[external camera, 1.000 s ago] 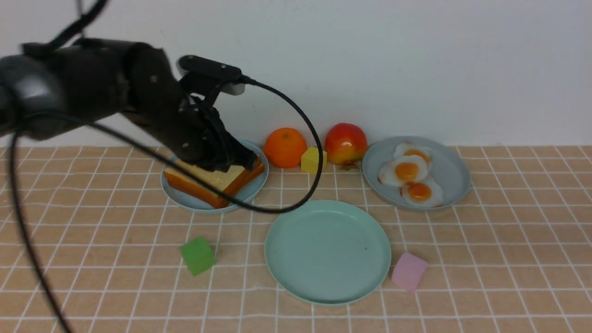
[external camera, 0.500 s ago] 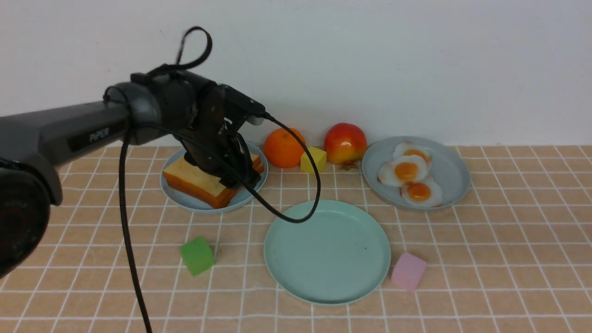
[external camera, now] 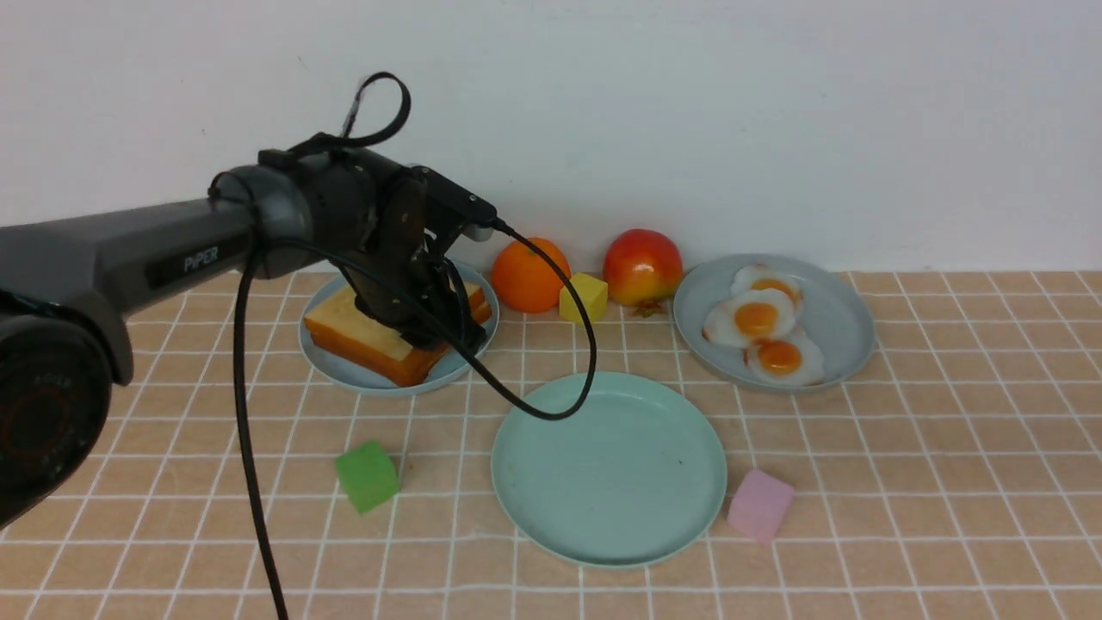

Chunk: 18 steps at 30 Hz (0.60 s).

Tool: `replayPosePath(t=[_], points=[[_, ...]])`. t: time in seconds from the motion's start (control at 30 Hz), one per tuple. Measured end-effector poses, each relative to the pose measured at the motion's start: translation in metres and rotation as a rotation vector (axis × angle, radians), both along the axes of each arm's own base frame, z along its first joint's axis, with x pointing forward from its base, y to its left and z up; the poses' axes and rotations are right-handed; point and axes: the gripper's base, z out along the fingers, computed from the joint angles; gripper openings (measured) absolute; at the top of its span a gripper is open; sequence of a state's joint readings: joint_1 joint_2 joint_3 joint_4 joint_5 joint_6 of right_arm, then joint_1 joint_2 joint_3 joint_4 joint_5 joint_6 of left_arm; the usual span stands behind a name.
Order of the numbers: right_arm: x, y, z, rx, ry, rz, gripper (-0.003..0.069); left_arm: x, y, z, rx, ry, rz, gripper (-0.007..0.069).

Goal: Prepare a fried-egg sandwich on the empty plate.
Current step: Use the left arm to grab a slice of bread, then use the left arm to put a slice of bread into the empty plate in the middle

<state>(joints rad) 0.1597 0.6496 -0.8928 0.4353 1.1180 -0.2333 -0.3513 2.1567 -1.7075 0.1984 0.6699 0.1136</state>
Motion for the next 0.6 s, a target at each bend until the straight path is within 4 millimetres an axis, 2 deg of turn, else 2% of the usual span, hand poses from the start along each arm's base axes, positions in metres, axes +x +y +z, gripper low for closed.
replayPosePath(t=[0.07,0.1,0.13,0.17,0.27,0.3,0.37,0.43,0.5,0.57,0.6], points=[[0.000,0.000,0.000,0.000,0.000,0.000,0.0002,-0.003,0.001,0.012,-0.014,-0.012,0.005,0.0170],[0.000,0.000,0.000,0.000,0.000,0.000,0.0003,-0.004,0.001,0.014,-0.014,-0.013,0.006,0.0161],[0.000,0.000,0.000,0.000,0.000,0.000,0.0003,-0.006,0.002,0.024,-0.024,-0.030,0.008,0.0099],[0.000,0.000,0.000,0.000,0.000,0.000,0.0003,-0.008,0.002,0.034,-0.038,-0.044,0.012,0.0070],[0.000,0.000,0.000,0.000,0.000,0.000,0.0003,-0.019,0.004,0.069,-0.081,-0.089,0.021,0.0070],[0.000,0.000,0.000,0.000,0.000,0.000,0.0003,-0.021,0.004,0.073,-0.084,-0.097,0.020,0.0071],[0.000,0.000,0.000,0.000,0.000,0.000,0.0006,-0.036,-0.001,0.099,-0.094,-0.115,0.004,0.0071],[0.000,0.000,0.000,0.000,0.000,0.000,0.0008,-0.054,-0.014,0.114,-0.100,-0.102,-0.031,0.0071],[0.000,0.000,0.000,0.001,0.002,0.002,0.0008,-0.073,-0.034,0.119,-0.107,-0.094,-0.090,0.0071],[-0.001,0.000,0.000,0.000,0.004,0.004,0.0010,-0.097,-0.062,0.113,-0.093,-0.068,-0.186,0.0071],[-0.001,0.000,0.000,0.000,0.003,0.004,0.0011,-0.102,-0.068,0.111,-0.089,-0.061,-0.206,0.0071]])
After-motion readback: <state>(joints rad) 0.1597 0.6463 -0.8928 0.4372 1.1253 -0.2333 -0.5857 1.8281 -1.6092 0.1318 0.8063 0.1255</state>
